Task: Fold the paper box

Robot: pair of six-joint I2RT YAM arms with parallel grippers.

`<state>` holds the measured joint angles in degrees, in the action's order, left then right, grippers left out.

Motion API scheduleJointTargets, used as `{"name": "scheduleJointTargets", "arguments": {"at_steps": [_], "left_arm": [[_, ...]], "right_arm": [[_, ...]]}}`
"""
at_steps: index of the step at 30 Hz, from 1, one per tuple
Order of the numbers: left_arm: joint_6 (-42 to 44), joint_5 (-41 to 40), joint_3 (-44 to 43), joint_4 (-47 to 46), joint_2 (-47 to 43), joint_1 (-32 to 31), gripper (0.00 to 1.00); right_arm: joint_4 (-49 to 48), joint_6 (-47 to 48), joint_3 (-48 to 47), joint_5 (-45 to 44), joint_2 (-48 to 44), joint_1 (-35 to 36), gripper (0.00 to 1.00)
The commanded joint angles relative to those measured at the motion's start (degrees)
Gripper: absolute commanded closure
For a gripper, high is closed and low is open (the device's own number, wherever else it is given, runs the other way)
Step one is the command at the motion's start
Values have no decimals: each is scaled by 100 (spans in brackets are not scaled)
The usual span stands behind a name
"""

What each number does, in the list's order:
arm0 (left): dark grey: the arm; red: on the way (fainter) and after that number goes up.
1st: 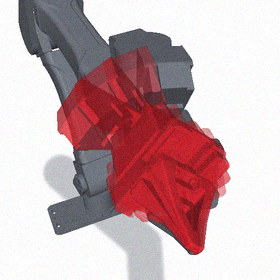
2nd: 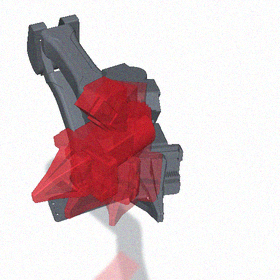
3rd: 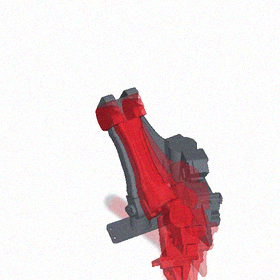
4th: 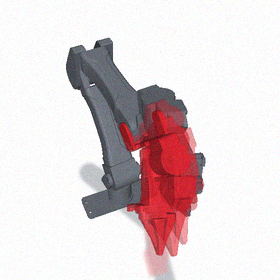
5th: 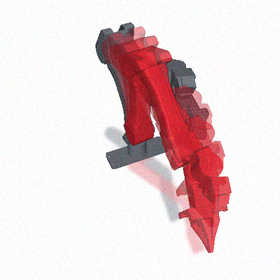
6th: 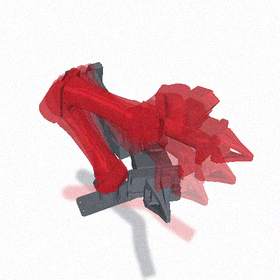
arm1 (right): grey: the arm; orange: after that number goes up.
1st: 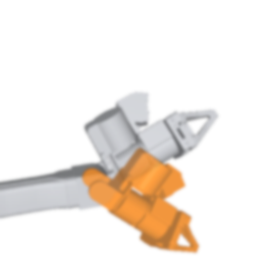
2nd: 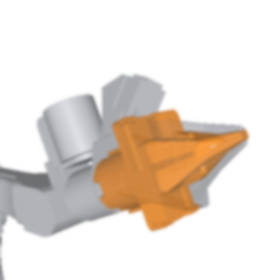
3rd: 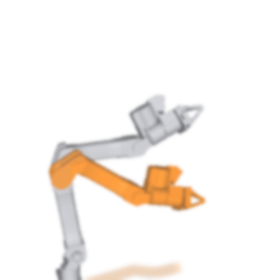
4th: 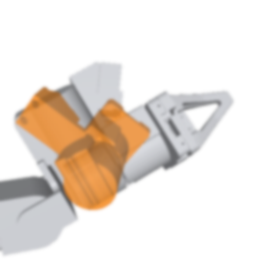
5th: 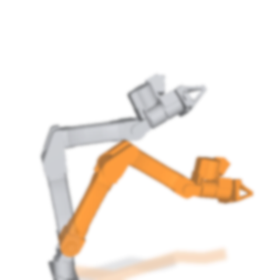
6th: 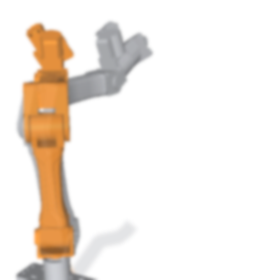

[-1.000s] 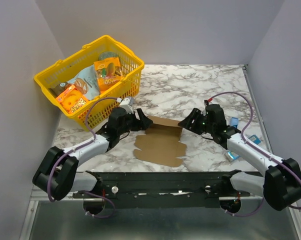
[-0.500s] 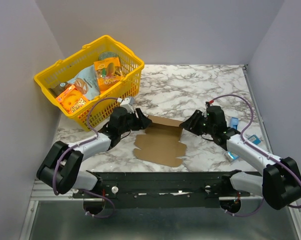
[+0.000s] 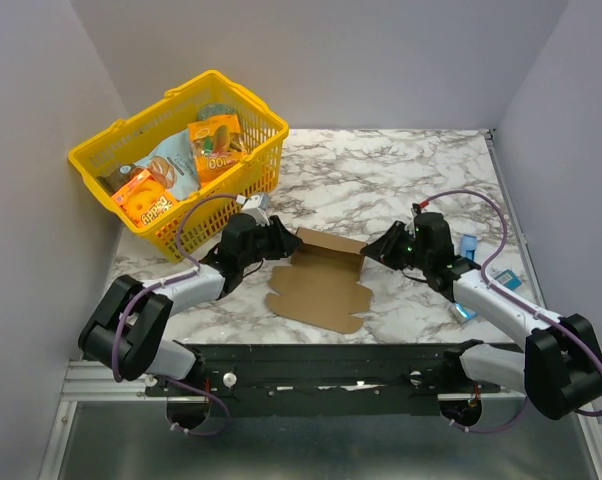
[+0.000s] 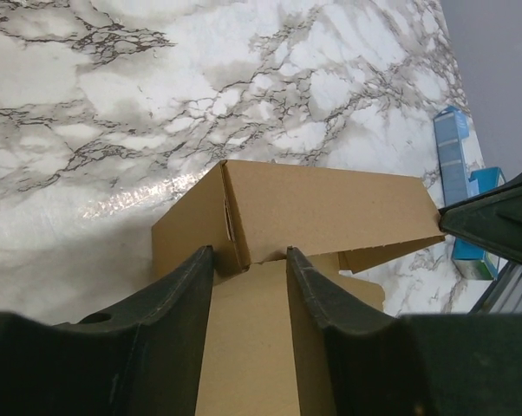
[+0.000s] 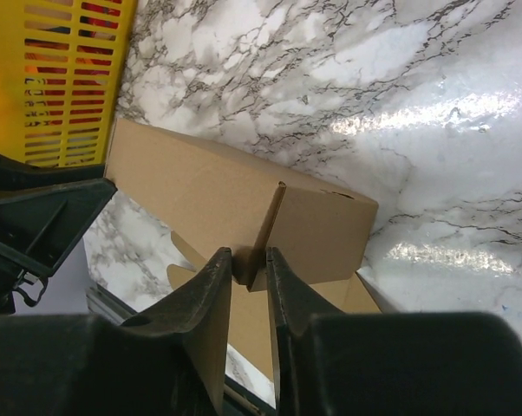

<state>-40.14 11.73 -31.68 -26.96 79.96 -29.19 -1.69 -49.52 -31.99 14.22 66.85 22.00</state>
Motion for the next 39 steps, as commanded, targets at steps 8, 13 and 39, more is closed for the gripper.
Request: {"name": "scheduleJointTargets", "arguments": {"at_steps": [8,13,39], "left_arm": [[85,49,92,-196,213,36,58],[112,23,101,-196,256,45,59],[982,-48,-295,1526,-1237,405,1]], "right_arm": [[46,39,263,37,118,-29,78],[37,91,281,37,241,-29,82],[1558,5247,-2188,-532,714,1305,22]]}}
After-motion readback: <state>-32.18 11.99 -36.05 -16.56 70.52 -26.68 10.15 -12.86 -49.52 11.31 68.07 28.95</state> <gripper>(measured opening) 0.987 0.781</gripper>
